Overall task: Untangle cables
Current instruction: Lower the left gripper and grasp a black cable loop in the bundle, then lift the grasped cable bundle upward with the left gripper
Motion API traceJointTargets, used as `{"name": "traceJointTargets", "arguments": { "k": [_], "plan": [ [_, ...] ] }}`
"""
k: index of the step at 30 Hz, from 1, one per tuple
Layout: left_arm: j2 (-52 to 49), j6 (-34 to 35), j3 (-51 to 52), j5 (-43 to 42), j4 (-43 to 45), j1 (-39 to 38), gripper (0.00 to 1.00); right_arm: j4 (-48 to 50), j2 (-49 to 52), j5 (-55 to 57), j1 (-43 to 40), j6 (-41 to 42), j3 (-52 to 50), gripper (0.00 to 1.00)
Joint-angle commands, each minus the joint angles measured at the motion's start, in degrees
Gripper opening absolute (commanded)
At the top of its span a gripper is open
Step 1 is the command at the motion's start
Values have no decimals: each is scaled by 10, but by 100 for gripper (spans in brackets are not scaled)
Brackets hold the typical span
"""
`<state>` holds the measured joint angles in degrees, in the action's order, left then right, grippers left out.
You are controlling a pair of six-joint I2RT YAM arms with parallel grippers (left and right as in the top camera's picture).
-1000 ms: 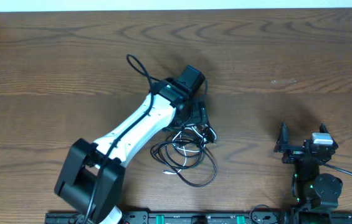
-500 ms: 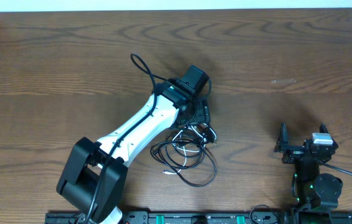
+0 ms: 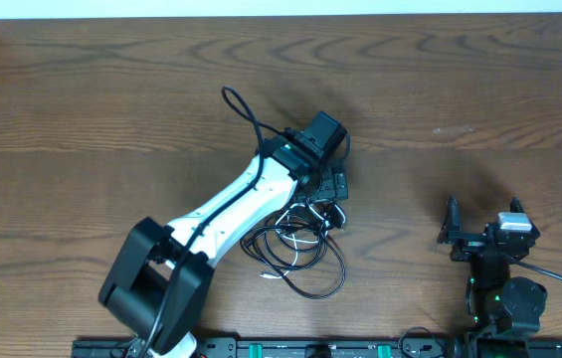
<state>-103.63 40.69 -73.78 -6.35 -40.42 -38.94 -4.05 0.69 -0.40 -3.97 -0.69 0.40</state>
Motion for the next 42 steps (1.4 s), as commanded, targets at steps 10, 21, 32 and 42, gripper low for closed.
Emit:
{"name": "traceJointTargets", "arguments": {
  "k": [10, 21, 32, 42],
  "plan": [
    [-37, 5, 8, 10, 15, 2, 24, -3, -4, 2, -3, -7, -1, 99],
    [-14, -80, -5, -11, 88, 7, 8, -3, -4, 2, -3, -7, -1, 99],
    [111, -126, -92, -12, 101, 75, 8, -3, -4, 2, -3, -7, -1, 99],
    [172, -126, -92, -36, 99, 98, 8, -2, -4, 2, -3, -7, -1, 99]
  ]
}}
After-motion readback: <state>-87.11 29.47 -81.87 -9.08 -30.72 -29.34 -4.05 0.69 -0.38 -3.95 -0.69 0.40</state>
